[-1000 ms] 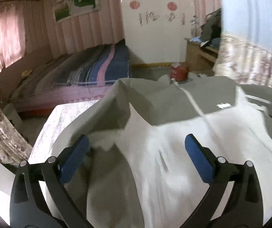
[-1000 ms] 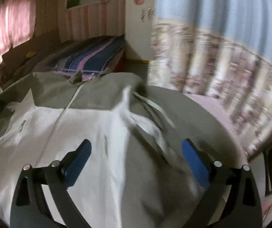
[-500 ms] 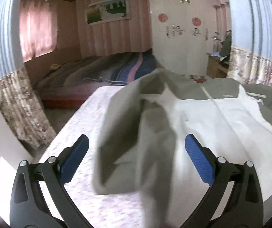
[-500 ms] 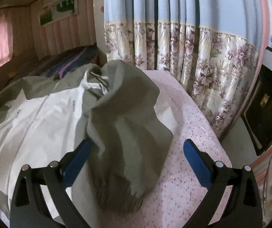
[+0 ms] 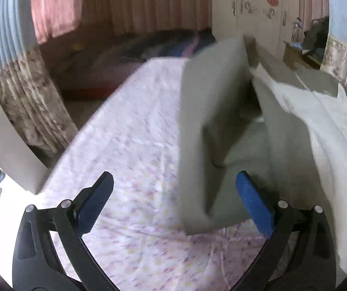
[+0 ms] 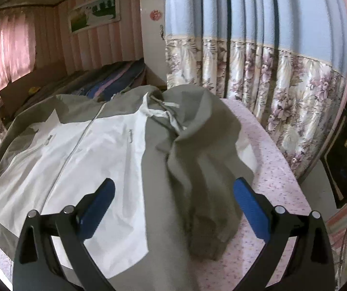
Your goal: Fold large clothes
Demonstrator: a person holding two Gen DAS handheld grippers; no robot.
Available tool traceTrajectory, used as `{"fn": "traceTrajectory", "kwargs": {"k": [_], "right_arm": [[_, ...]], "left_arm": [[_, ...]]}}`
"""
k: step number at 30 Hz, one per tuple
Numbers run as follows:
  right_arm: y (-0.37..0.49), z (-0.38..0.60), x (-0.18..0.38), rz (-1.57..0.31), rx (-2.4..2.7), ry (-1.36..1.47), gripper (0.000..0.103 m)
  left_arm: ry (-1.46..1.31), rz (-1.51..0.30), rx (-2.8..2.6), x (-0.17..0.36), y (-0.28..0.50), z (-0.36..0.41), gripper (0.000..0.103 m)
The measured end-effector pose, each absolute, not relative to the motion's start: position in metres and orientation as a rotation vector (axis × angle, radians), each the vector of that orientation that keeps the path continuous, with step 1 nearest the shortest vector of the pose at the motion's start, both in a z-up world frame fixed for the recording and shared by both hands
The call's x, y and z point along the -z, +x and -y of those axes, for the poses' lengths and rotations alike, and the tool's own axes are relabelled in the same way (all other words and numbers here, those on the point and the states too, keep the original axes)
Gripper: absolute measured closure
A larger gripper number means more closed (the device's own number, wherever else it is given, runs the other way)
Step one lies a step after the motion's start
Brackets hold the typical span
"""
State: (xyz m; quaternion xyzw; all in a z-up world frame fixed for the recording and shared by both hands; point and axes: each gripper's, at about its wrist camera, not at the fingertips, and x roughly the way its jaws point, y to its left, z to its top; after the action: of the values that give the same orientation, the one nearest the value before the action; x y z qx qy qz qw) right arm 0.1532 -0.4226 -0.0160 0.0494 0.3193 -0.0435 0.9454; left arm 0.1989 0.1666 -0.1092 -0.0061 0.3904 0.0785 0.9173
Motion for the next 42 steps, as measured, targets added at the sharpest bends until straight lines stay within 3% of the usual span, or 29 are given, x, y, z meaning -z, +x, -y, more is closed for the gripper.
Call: {"fn": "traceTrajectory", "kwargs": {"k": [1, 2, 3, 5, 6, 8, 14, 19, 26, 28, 30, 34, 36, 39, 42], "right_arm": [[0.154, 0.421, 0.016, -0.652, 0.084, 0.103, 0.005], [0.155, 0.418, 0.015, -0.652, 0.079, 0.101, 0.005], [0.155, 0.416, 0.015, -0.651, 0.078, 0.099, 0.005], [0.155, 0.414, 0.013, -0.65, 0.073, 0.094, 0.005], [0.154, 0.413, 0.012, -0.647, 0.071, 0.093, 0.005], [0.153, 0.414, 0.01, -0.641, 0.071, 0.09, 0.005], [0.152, 0.421, 0.008, -0.632, 0.078, 0.103, 0.005], [0.157, 0.42, 0.009, -0.627, 0.062, 0.121, 0.005], [0.161, 0.405, 0.01, -0.623, 0.014, 0.129, 0.005], [0.159, 0.401, 0.01, -0.62, 0.001, 0.125, 0.005], [0.156, 0.4, 0.01, -0.622, -0.005, 0.117, 0.005], [0.152, 0.406, 0.017, -0.636, 0.009, 0.128, 0.005], [0.152, 0.409, 0.02, -0.644, 0.017, 0.141, 0.005], [0.15, 0.411, 0.025, -0.653, 0.025, 0.155, 0.005], [0.152, 0.409, 0.029, -0.663, 0.023, 0.167, 0.005]], "left_arm": [[-0.016, -0.814, -0.154, 0.115, 0.204, -0.167, 0.004], [-0.038, -0.826, -0.136, 0.12, 0.211, -0.169, 0.017], [-0.047, -0.84, -0.132, 0.123, 0.212, -0.171, 0.048], [-0.034, -0.863, -0.119, 0.12, 0.22, -0.174, 0.085], [-0.013, -0.854, -0.135, 0.115, 0.221, -0.176, 0.093], [0.019, -0.818, -0.191, 0.098, 0.222, -0.186, 0.099], [-0.023, -0.632, -0.321, 0.006, 0.212, -0.237, 0.099], [-0.032, -0.534, -0.176, -0.066, 0.199, -0.209, 0.099], [0.135, -0.452, -0.004, -0.101, 0.179, -0.1, 0.095], [0.155, -0.45, -0.027, -0.094, 0.177, -0.09, 0.081], [0.125, -0.475, -0.043, -0.08, 0.178, -0.091, 0.056], [0.065, -0.521, -0.112, -0.047, 0.175, -0.111, 0.033], [0.036, -0.52, -0.162, -0.033, 0.168, -0.129, 0.015], [0.011, -0.535, -0.236, -0.01, 0.158, -0.153, 0.004], [-0.022, -0.584, -0.304, 0.019, 0.155, -0.187, 0.003]]}}
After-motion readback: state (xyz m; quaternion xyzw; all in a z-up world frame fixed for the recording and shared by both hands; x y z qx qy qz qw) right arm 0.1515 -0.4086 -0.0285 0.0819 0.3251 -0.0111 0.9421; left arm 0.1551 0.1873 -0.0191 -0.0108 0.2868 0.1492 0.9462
